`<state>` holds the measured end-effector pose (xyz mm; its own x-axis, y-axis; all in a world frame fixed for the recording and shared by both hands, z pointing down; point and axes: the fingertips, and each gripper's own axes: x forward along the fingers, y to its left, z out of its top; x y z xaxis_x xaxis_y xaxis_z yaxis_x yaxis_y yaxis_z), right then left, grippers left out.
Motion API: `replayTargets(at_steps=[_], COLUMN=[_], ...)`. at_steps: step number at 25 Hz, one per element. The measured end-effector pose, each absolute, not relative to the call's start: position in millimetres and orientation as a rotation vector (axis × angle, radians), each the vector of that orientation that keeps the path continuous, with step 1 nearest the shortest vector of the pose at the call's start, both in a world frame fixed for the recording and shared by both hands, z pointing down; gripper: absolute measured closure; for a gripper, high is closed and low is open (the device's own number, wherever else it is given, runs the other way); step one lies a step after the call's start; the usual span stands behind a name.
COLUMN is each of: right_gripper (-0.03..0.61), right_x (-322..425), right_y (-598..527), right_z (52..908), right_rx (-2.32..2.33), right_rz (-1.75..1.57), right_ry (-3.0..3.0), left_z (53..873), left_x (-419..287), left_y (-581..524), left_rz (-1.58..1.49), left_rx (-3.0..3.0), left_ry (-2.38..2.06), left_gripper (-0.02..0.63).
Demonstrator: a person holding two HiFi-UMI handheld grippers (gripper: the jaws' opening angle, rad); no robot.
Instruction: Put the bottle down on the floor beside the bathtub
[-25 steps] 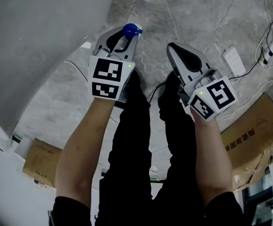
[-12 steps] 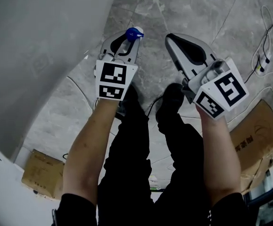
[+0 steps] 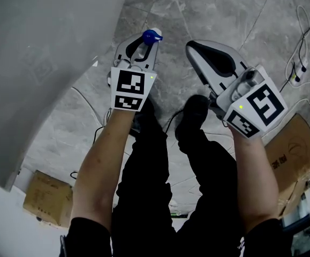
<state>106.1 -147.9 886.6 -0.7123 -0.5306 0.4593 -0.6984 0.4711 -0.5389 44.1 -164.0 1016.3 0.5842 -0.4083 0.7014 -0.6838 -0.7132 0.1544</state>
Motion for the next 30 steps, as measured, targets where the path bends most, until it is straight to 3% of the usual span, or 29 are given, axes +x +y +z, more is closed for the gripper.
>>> replayTargets(at_steps=[8, 10, 15, 30], right_gripper=[0.551, 0.549, 0.549, 0.550], right_x=[107, 99, 78, 59], right_y=[-142, -135, -121, -77], right_z=[879, 874, 869, 880], right_rx=[1.114, 1.106, 1.075, 1.073], right_rz=[1.189, 1.216, 1.225, 1.326], right_ry=[-2.548, -2.569, -2.584, -2.537], left_z=[1020, 1019, 1018, 1021], left_x=[26, 20, 12, -12], left_y=[-139, -127, -110, -66], left_rz=[0.994, 1.024, 1.038, 0.988], left_rx=[2.345, 2.329, 2.317, 2.255], left_ry=[-0.826, -0.798, -0.773, -0.815], left_gripper=[0.505, 0.449, 0.420, 0.408])
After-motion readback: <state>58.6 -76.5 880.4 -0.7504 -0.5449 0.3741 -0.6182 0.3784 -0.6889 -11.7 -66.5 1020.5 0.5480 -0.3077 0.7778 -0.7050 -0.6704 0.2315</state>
